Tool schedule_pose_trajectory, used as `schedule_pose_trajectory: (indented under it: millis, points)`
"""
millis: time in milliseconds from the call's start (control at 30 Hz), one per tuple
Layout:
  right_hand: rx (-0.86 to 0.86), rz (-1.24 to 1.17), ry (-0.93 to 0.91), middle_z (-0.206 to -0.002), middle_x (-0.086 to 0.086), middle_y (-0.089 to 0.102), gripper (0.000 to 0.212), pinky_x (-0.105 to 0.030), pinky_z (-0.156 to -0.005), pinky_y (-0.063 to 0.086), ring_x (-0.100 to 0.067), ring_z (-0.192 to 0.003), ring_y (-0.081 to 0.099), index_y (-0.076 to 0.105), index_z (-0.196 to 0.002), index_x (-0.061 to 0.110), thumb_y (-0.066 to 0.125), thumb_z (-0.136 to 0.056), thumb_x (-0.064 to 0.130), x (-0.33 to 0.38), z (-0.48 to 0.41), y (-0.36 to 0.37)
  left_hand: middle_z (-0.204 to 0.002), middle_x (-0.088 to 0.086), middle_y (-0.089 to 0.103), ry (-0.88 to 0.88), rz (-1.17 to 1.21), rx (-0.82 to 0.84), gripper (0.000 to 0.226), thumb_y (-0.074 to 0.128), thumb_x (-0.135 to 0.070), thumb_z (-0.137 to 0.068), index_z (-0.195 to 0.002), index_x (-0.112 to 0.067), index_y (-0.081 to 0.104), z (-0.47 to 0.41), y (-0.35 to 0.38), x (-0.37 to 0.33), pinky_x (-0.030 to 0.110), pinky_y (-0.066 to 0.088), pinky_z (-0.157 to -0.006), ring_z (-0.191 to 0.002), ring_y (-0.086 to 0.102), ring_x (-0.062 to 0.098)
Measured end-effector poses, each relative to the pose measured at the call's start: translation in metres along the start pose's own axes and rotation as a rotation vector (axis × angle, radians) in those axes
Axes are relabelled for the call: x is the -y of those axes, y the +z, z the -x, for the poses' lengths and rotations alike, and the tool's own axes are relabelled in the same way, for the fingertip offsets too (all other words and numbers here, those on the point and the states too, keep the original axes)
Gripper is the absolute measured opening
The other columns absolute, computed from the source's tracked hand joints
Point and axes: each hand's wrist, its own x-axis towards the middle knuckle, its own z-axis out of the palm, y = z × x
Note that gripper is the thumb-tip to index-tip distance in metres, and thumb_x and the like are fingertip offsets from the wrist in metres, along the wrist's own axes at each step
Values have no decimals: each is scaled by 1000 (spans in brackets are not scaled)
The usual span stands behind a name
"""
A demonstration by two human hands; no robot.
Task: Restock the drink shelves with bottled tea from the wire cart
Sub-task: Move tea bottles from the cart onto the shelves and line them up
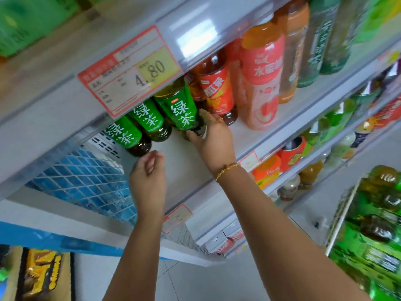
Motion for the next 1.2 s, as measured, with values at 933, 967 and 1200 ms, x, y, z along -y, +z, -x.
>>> schedule_pose_trajectory:
  millis: [933,967,1200]
  points:
    - [-16,-240,1346,-90,-9,67,18,-37,-82,55,-20,-78,64,63,-100,7,65,-86,17,-341,347,-289,-139,7,50,273,-1233,1780,81,82,-30,-68,-138,-16,45,337,279,138,33,41,-102,-123,50,24]
    - [-126,-219,1308,-85,-8,67,14,-39,-76,58,-20,-73,64,63,-96,9,66,-85,18,-336,345,-288,-136,7,51,298,-1268,1801,82,83,-32,-67,-138,-17,46,333,284,137,33,42,-100,-119,52,24]
    - [-271,-54,839,-95,0,63,13,-4,-61,44,-11,-85,59,63,-99,16,61,-88,10,-323,296,-298,-124,0,60,206,-1127,1819,71,83,-25,-68,-130,-19,49,312,286,127,29,48,-91,-107,58,16]
